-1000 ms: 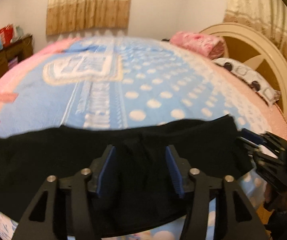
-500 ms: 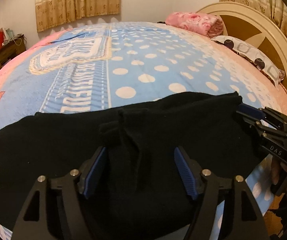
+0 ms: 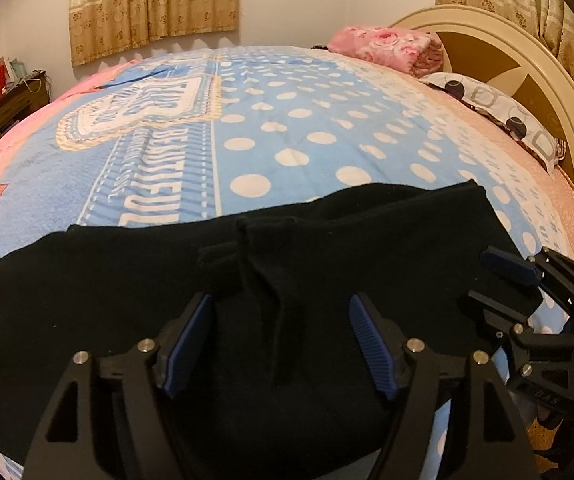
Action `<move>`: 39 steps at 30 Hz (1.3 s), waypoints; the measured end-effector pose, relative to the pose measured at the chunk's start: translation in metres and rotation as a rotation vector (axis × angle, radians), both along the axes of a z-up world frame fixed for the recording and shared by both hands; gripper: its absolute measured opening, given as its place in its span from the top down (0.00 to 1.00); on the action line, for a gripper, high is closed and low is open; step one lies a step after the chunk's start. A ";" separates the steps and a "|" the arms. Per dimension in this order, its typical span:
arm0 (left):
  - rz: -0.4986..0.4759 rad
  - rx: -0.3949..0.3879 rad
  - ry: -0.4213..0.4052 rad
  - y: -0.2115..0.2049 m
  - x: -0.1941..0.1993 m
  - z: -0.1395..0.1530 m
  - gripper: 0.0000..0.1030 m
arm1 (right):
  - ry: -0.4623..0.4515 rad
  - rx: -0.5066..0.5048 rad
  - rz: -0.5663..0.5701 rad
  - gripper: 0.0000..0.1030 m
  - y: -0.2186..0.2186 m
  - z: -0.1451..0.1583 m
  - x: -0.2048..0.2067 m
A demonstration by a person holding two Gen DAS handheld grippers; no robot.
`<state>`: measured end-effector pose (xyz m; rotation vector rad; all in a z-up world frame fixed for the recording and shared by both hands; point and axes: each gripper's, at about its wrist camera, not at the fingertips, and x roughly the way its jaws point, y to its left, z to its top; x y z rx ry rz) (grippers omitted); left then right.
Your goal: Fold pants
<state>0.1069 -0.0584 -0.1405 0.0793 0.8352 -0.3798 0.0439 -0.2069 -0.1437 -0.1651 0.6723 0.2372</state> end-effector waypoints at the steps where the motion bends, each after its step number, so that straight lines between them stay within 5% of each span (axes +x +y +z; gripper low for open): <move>1: -0.001 0.000 0.000 0.000 0.000 0.000 0.28 | -0.002 0.004 0.000 0.51 0.000 -0.001 0.000; 7: 0.017 -0.001 0.038 0.006 -0.004 0.005 0.28 | 0.063 0.011 0.042 0.50 -0.001 0.011 0.006; 11: 0.063 0.020 0.016 0.035 -0.019 0.013 0.28 | 0.058 0.154 0.144 0.50 -0.001 0.042 0.012; 18: 0.215 0.011 0.020 0.104 -0.011 0.009 0.28 | 0.229 0.369 0.306 0.50 0.044 0.061 0.094; 28: 0.204 0.042 0.025 0.105 -0.011 -0.008 0.18 | 0.730 0.712 0.382 0.66 0.121 0.006 0.240; 33: 0.203 0.049 0.003 0.106 -0.014 -0.006 0.17 | 0.906 0.722 0.409 0.69 0.155 -0.018 0.255; 39: 0.269 0.031 -0.018 0.122 -0.008 -0.002 0.16 | 0.955 0.683 0.427 0.83 0.186 -0.034 0.255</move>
